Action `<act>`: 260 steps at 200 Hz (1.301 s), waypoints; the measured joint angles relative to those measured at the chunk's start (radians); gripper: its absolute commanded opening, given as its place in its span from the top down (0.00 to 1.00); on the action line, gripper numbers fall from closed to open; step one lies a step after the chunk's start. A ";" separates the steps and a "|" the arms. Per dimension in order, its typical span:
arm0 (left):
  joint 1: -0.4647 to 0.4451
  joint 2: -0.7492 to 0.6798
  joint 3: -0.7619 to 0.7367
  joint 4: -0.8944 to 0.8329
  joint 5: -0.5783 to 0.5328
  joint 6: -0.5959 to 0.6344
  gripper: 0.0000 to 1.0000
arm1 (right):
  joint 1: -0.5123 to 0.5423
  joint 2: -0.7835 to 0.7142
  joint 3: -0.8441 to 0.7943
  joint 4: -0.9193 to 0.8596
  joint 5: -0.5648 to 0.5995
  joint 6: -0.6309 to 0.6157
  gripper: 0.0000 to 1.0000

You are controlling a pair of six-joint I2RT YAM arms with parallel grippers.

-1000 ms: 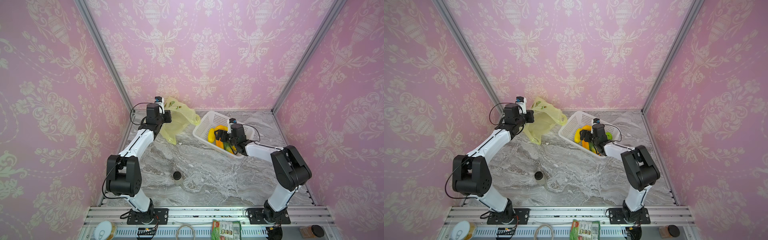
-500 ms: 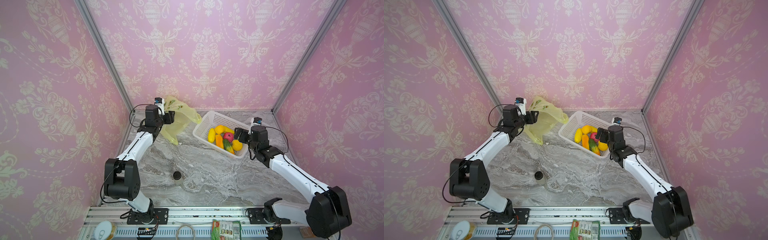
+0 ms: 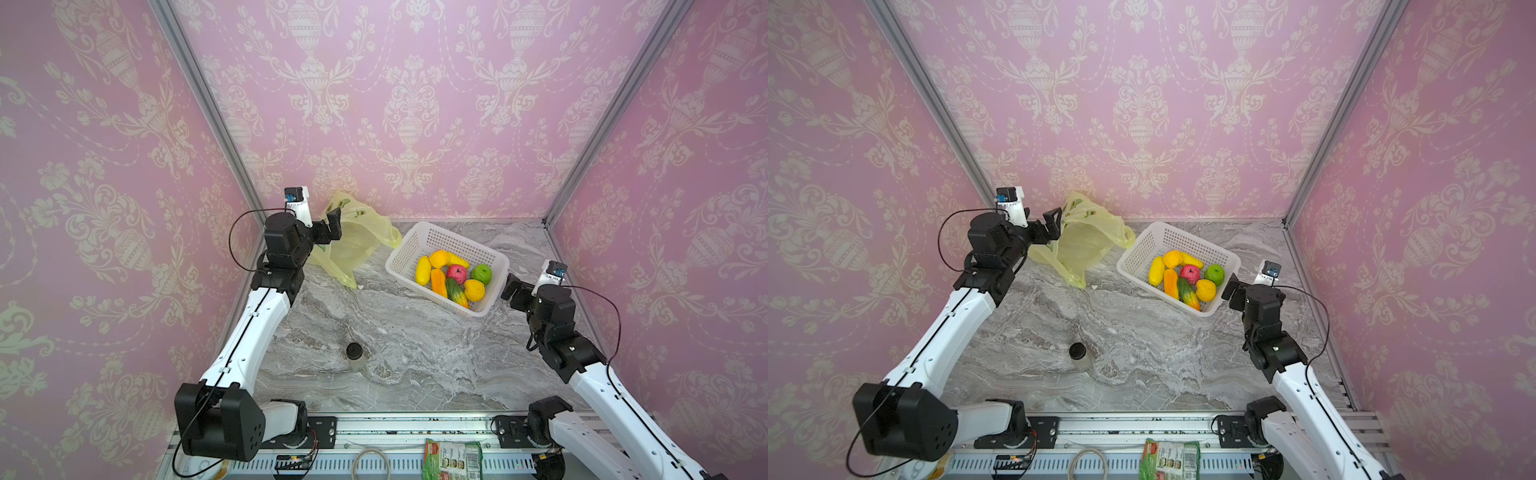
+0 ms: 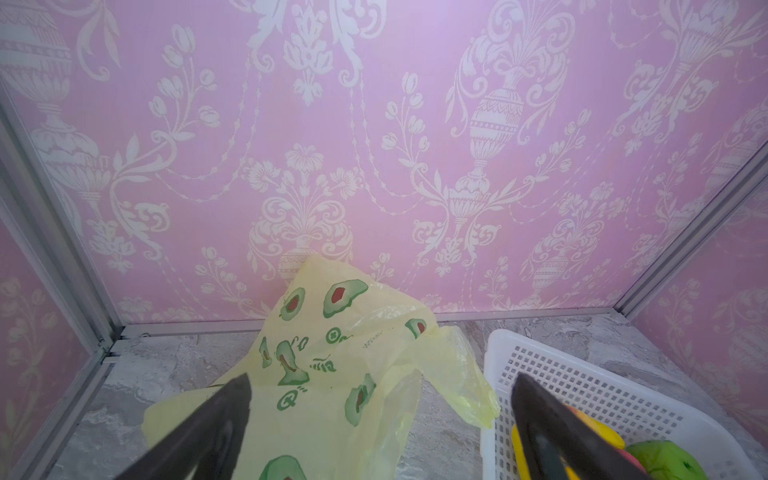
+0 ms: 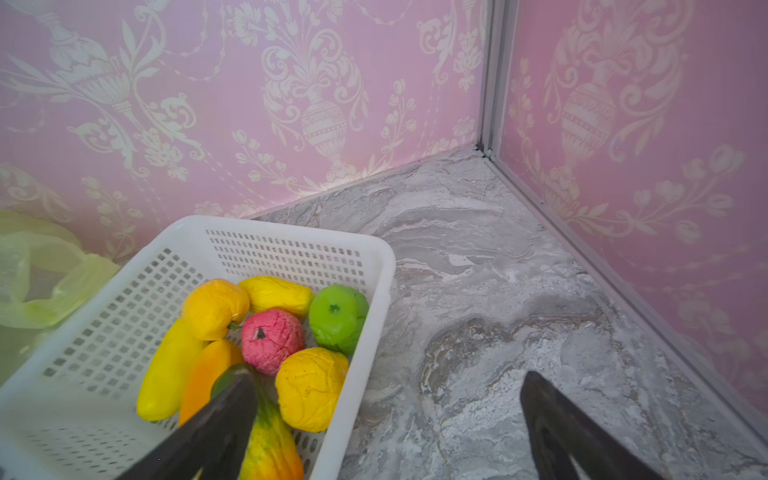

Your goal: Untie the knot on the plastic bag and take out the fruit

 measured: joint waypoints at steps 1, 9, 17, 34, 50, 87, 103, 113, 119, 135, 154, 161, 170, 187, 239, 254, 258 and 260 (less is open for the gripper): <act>0.000 -0.002 -0.002 0.000 -0.002 0.002 0.01 | -0.003 0.000 -0.004 0.003 0.001 -0.003 0.00; 0.000 -0.018 -0.021 0.000 -0.022 0.024 0.01 | -0.043 0.003 -0.040 0.037 0.006 -0.023 0.00; 0.000 -0.029 -0.034 -0.001 -0.040 0.046 0.01 | -0.089 0.018 -0.076 0.072 0.012 -0.036 0.00; 0.000 -0.047 -0.060 0.000 -0.080 0.093 0.01 | -0.160 0.094 -0.148 0.184 0.025 -0.046 0.00; 0.000 -0.080 -0.104 0.010 -0.106 0.122 0.01 | -0.174 0.213 -0.202 0.296 0.028 -0.046 0.00; 0.000 -0.140 -0.145 0.030 -0.149 0.171 0.01 | -0.180 0.493 -0.216 0.514 -0.050 -0.062 0.00; 0.000 -0.138 -0.145 0.040 -0.156 0.185 0.01 | -0.180 0.558 -0.226 0.669 -0.100 -0.074 0.00; 0.000 -0.134 -0.145 0.045 -0.157 0.189 0.01 | -0.180 0.607 -0.228 0.761 -0.122 -0.080 0.00; 0.001 -0.131 -0.146 0.045 -0.156 0.191 0.01 | -0.180 0.639 -0.227 0.802 -0.146 -0.090 0.00; 0.004 -0.127 -0.150 0.055 -0.154 0.191 0.01 | -0.180 0.692 -0.216 0.843 -0.218 -0.122 0.00; 0.015 -0.115 -0.152 0.067 -0.150 0.187 0.01 | -0.179 0.765 -0.194 0.904 -0.286 -0.151 0.00; 0.021 -0.106 -0.152 0.071 -0.146 0.183 0.01 | -0.177 0.771 -0.192 0.906 -0.304 -0.157 0.00; 0.027 -0.092 -0.152 0.074 -0.142 0.175 0.01 | -0.174 0.772 -0.192 0.920 -0.315 -0.165 0.00; 0.037 -0.062 -0.153 0.076 -0.143 0.137 0.01 | -0.173 0.775 -0.192 0.952 -0.332 -0.174 0.00; 0.044 0.018 -0.174 0.039 -0.269 -0.024 0.01 | -0.173 0.775 -0.187 0.962 -0.368 -0.189 0.00; 0.029 0.016 -0.202 0.028 -0.312 0.003 0.01 | -0.173 0.775 -0.185 0.962 -0.375 -0.194 0.00; 0.015 0.011 -0.220 0.038 -0.337 0.016 0.01 | -0.173 0.775 -0.185 0.962 -0.377 -0.196 0.00; 0.008 0.006 -0.232 0.043 -0.346 0.024 0.01 | -0.173 0.775 -0.185 0.962 -0.377 -0.196 0.00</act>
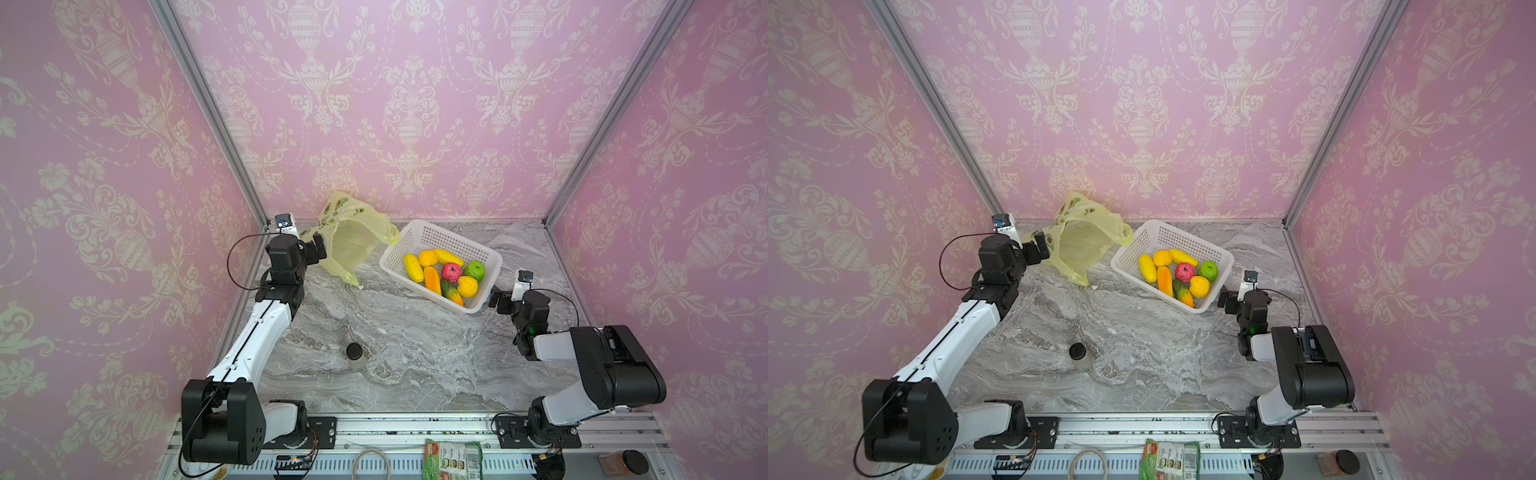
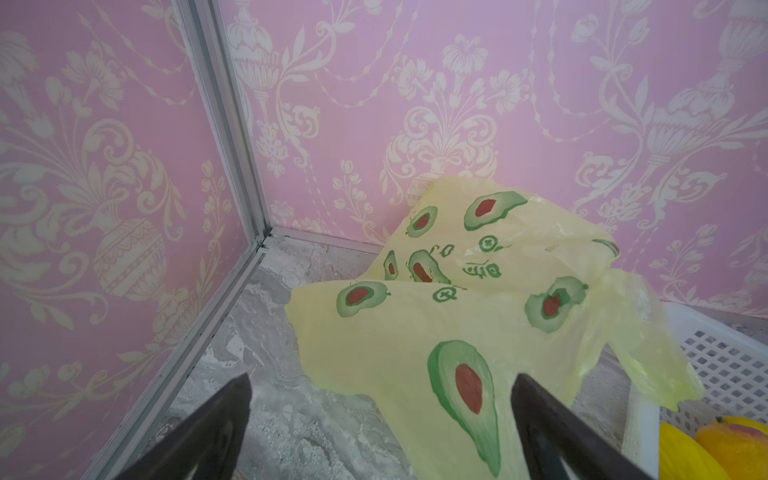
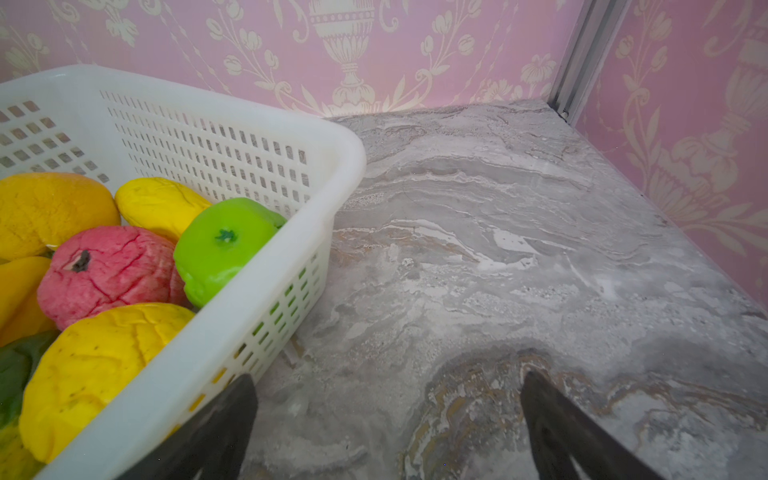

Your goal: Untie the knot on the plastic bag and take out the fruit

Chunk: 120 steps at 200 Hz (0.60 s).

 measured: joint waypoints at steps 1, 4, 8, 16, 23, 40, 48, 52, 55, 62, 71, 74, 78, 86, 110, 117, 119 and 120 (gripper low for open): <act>-0.003 -0.002 -0.004 0.003 -0.002 0.004 0.01 | 0.000 0.000 0.000 0.000 0.000 0.000 0.00; -0.012 -0.008 -0.021 0.016 -0.013 0.015 0.01 | 0.000 0.000 0.000 0.000 0.000 0.000 0.00; -0.027 -0.019 -0.047 0.024 -0.025 0.026 0.01 | 0.000 0.000 0.000 0.000 0.000 -0.002 0.00; -0.054 -0.047 -0.113 0.053 -0.041 0.050 0.01 | 0.000 0.000 0.000 0.000 -0.001 -0.003 0.00; -0.071 -0.066 -0.169 0.076 -0.048 0.063 0.01 | 0.000 0.000 0.000 0.000 -0.004 -0.003 0.00; -0.077 -0.079 -0.290 0.141 -0.053 0.084 0.01 | 0.000 0.000 0.000 0.000 -0.006 -0.003 0.00; -0.076 -0.062 -0.338 0.180 -0.057 0.091 0.01 | 0.000 0.000 0.000 0.000 -0.007 -0.003 0.00; -0.075 -0.047 -0.362 0.203 -0.062 0.094 0.01 | 0.000 0.000 0.000 0.000 -0.007 -0.003 0.00; -0.075 -0.035 -0.375 0.217 -0.063 0.097 0.01 | 0.000 0.000 0.000 0.000 -0.007 -0.003 0.00; -0.075 -0.001 -0.413 0.259 -0.071 0.104 0.01 | 0.000 0.000 0.000 0.000 -0.007 -0.003 0.00; -0.075 0.039 -0.454 0.312 -0.074 0.109 0.01 | 0.000 0.000 0.000 0.000 -0.007 -0.003 0.00; -0.075 0.052 -0.466 0.327 -0.075 0.110 0.01 | 0.000 0.000 0.000 0.000 -0.007 -0.003 0.00; -0.075 0.072 -0.484 0.352 -0.077 0.111 0.01 | 0.000 0.000 0.000 0.000 -0.007 -0.003 0.00; -0.075 0.105 -0.507 0.384 -0.077 0.114 0.01 | 0.000 0.000 0.000 0.000 -0.007 -0.003 0.00; -0.074 0.188 -0.517 0.463 -0.073 0.130 0.01 | 0.000 0.000 0.000 0.000 -0.007 -0.003 0.00; -0.074 0.201 -0.513 0.484 -0.072 0.137 0.01 | 0.000 0.000 0.000 0.000 -0.007 -0.003 0.00; -0.074 0.203 -0.512 0.488 -0.072 0.138 0.01 | 0.000 0.000 0.000 0.000 -0.007 -0.003 0.00; -0.074 0.204 -0.512 0.490 -0.071 0.139 0.01 | 0.000 0.000 0.000 0.000 -0.007 -0.003 0.00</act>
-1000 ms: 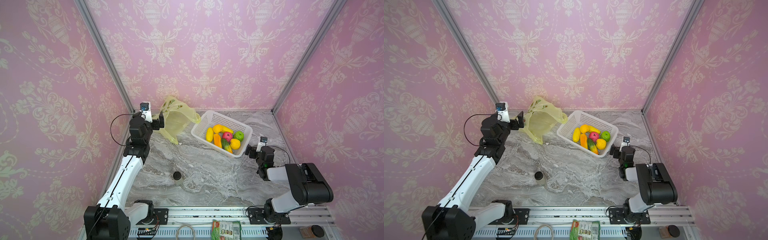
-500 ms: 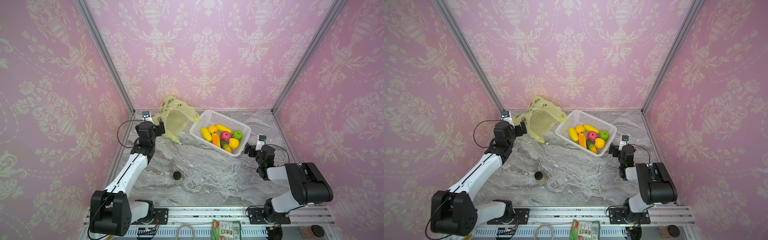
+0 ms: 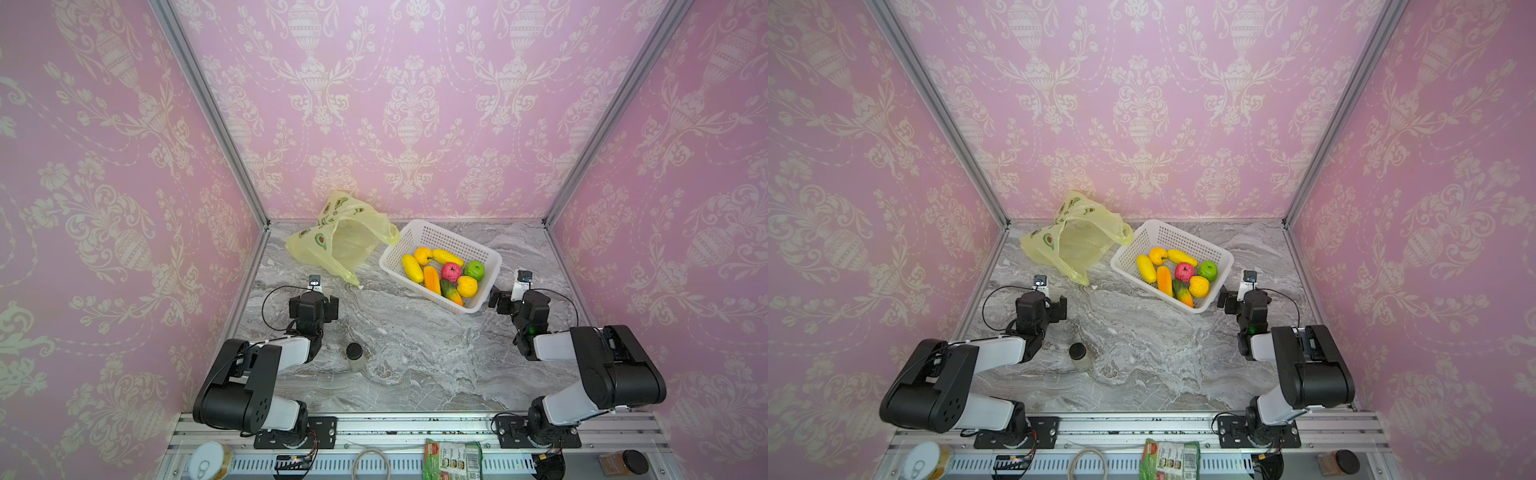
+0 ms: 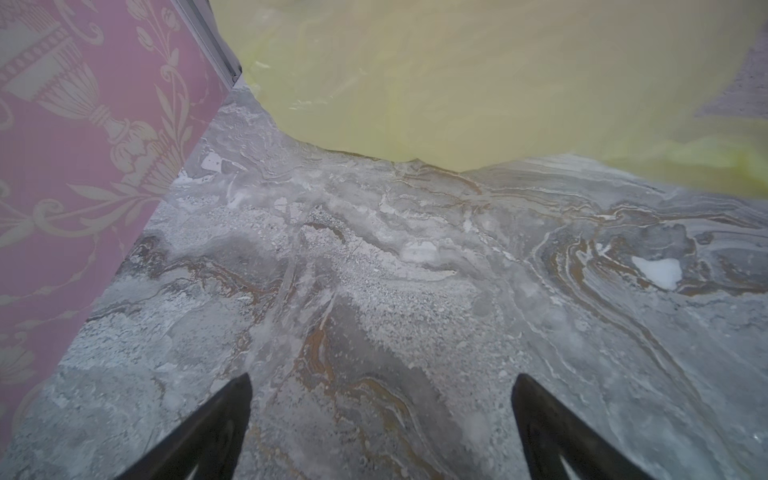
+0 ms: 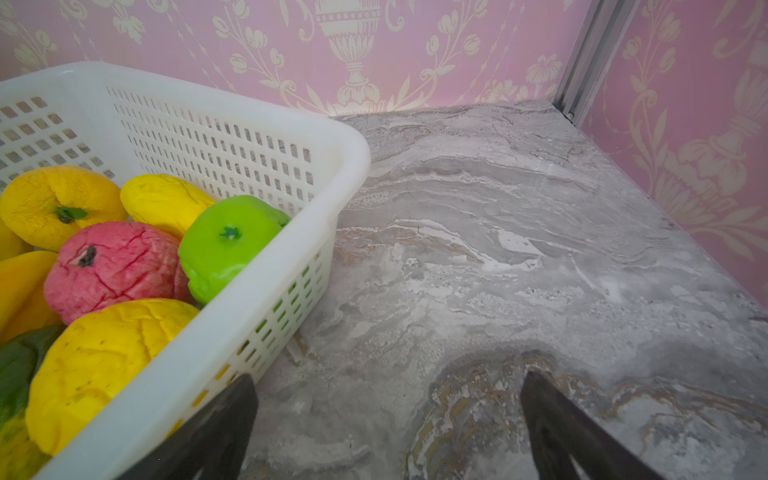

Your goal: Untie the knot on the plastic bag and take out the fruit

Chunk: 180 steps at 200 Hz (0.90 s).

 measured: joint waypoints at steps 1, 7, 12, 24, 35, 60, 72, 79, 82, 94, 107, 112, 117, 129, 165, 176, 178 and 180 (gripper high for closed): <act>0.000 0.001 0.000 0.002 0.000 0.000 0.01 | 0.000 0.000 0.000 0.000 0.000 0.000 0.00; 0.000 0.003 0.002 0.018 0.000 0.005 0.01 | 0.000 0.000 0.000 0.000 0.000 0.000 0.00; 0.000 0.003 0.002 0.034 0.000 0.008 0.01 | 0.000 0.000 0.000 0.000 0.000 0.000 0.00; 0.000 0.003 -0.002 0.081 -0.001 0.017 0.01 | 0.000 0.000 0.000 0.000 0.000 0.000 0.00; 0.000 0.000 -0.025 0.154 -0.006 0.026 0.01 | 0.000 0.000 0.000 0.000 0.000 0.000 0.00; 0.009 0.039 -0.124 0.377 -0.030 0.032 0.01 | 0.000 0.000 0.000 0.000 0.000 0.000 0.00; 0.019 0.126 -0.153 0.499 -0.036 0.042 0.01 | 0.000 0.000 0.000 0.000 0.000 0.000 0.00; 0.021 0.164 -0.161 0.533 -0.036 0.045 0.01 | 0.000 0.000 0.000 0.000 0.000 0.000 0.00; 0.022 0.177 -0.165 0.545 -0.035 0.047 0.01 | 0.000 0.000 0.000 0.000 0.000 0.000 0.00; 0.022 0.192 -0.176 0.579 -0.035 0.051 0.01 | 0.000 0.000 0.000 0.000 0.000 0.000 0.00; 0.024 0.193 -0.177 0.631 -0.036 0.051 0.01 | 0.000 0.000 0.000 0.000 0.000 0.000 0.00; 0.028 0.193 -0.176 0.646 -0.036 0.050 0.01 | 0.000 0.000 0.000 0.000 0.000 0.000 0.00; 0.032 0.196 -0.175 0.660 -0.036 0.050 0.01 | 0.000 0.000 0.000 0.000 0.000 0.000 0.00; 0.042 0.215 -0.156 0.673 -0.039 0.050 0.01 | 0.000 0.000 0.000 0.000 0.000 0.000 0.00; 0.073 0.209 -0.069 0.565 -0.039 0.033 0.01 | 0.000 0.000 0.000 0.000 0.000 0.000 0.00; 0.076 0.209 -0.065 0.562 -0.039 0.031 0.01 | 0.000 0.000 0.000 0.000 0.000 0.000 0.00; 0.077 0.209 -0.065 0.560 -0.039 0.030 0.01 | 0.000 0.000 0.000 0.000 0.000 0.000 0.00; 0.078 0.209 -0.065 0.557 -0.039 0.030 0.01 | 0.000 0.000 0.000 0.000 0.000 0.000 0.00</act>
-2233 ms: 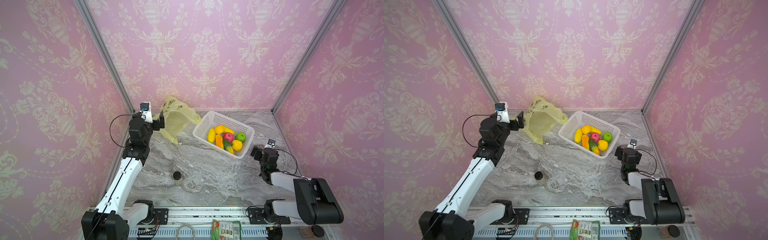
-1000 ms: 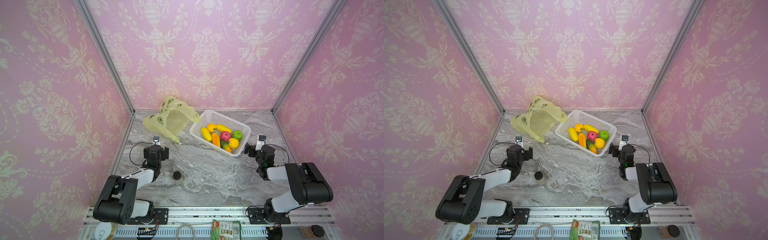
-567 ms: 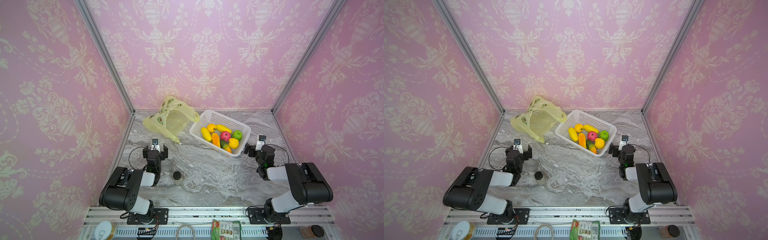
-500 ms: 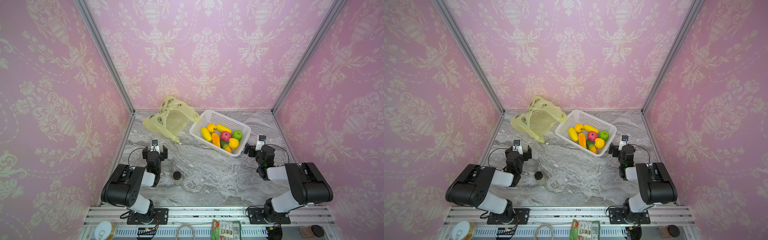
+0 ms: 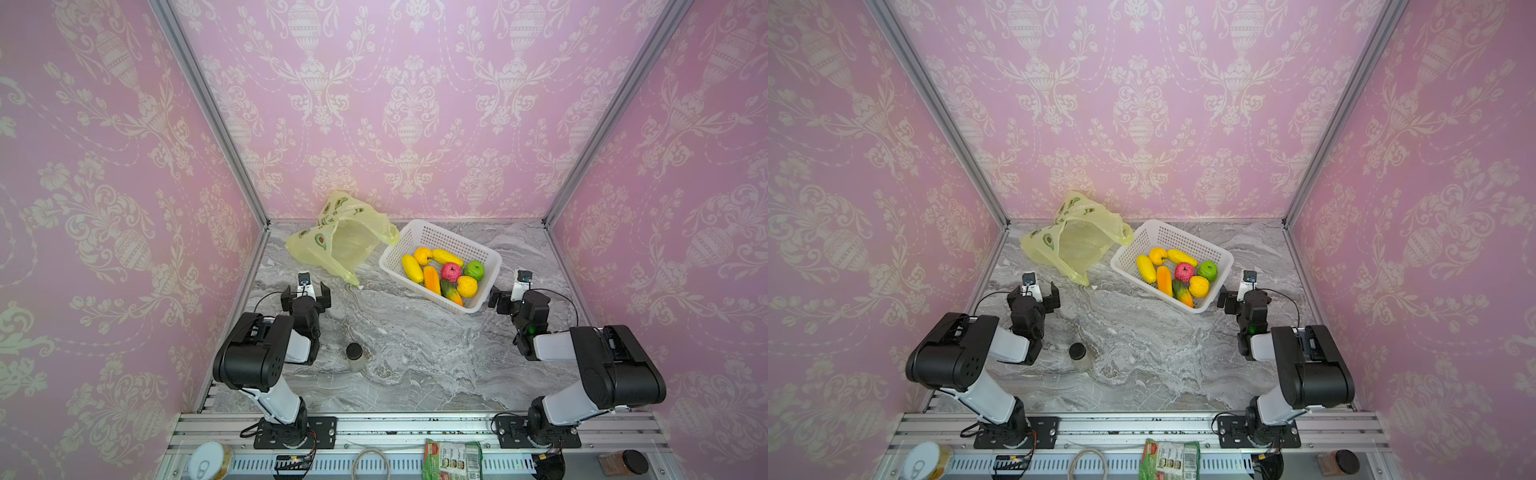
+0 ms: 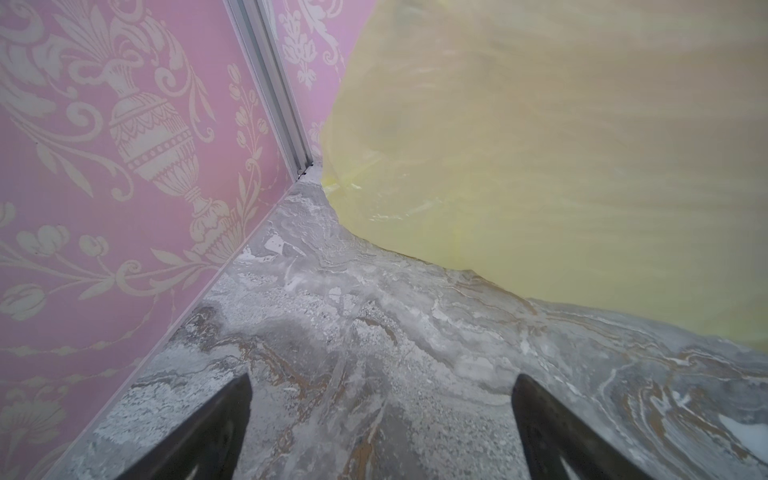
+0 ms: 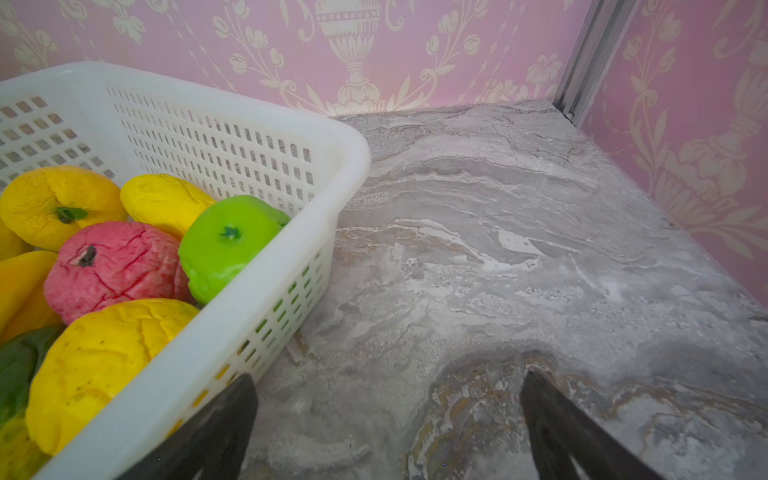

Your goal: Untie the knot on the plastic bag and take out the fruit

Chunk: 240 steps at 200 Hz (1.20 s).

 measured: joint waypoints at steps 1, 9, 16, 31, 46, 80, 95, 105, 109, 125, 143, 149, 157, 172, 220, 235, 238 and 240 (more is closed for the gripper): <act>0.000 0.000 0.000 -0.001 0.000 0.000 0.01 | 0.000 0.000 0.000 0.000 0.000 0.000 0.00; 0.001 0.000 0.000 -0.011 0.000 0.000 0.01 | 0.000 0.000 0.000 0.000 0.000 0.000 0.00; 0.001 0.000 0.000 -0.016 0.000 -0.002 0.01 | 0.000 0.000 0.000 0.000 0.000 0.000 0.00; 0.001 0.000 0.000 -0.017 0.000 -0.003 0.01 | 0.000 0.000 0.000 0.000 0.000 0.000 0.00; 0.001 0.000 0.000 -0.019 0.000 -0.003 0.01 | 0.000 0.000 0.000 0.000 0.000 0.000 0.00; 0.001 0.000 0.000 -0.022 0.000 -0.006 0.01 | 0.000 0.000 0.000 0.000 0.000 0.000 0.00; 0.001 0.000 0.000 -0.025 0.000 -0.006 0.01 | 0.000 0.000 0.000 0.000 0.000 0.000 0.00; 0.001 0.000 0.000 -0.025 0.000 -0.006 0.01 | 0.000 0.000 0.000 0.000 0.000 0.000 0.00; 0.001 0.000 0.000 -0.026 0.000 -0.006 0.01 | 0.000 0.000 0.000 0.000 0.000 0.000 0.00; 0.001 0.000 0.000 -0.027 0.000 -0.006 0.01 | 0.000 0.000 0.000 0.000 0.000 0.000 0.00; 0.001 0.000 0.000 -0.027 0.000 -0.006 0.01 | 0.000 0.000 0.000 0.000 0.000 0.000 0.00; 0.001 0.000 0.000 -0.027 0.000 -0.006 0.01 | 0.000 0.000 0.000 0.000 0.000 0.000 0.00; 0.001 0.000 0.000 -0.027 0.000 -0.006 0.01 | 0.000 0.000 0.000 0.000 0.000 0.000 0.00; 0.001 0.000 0.000 -0.027 0.000 -0.006 0.01 | 0.000 0.000 0.000 0.000 0.000 0.000 0.00; 0.001 0.000 0.000 -0.027 0.000 -0.006 0.01 | 0.000 0.000 0.000 0.000 0.000 0.000 0.00; 0.001 0.000 0.000 -0.028 0.000 -0.006 0.01 | 0.000 0.000 0.000 0.000 0.000 0.000 0.00; 0.001 0.000 0.000 -0.028 0.000 -0.006 0.01 | 0.000 0.000 0.000 0.000 0.000 0.000 0.00; 0.001 0.000 0.000 -0.028 0.000 -0.006 0.01 | 0.000 0.000 0.000 0.000 0.000 0.000 0.00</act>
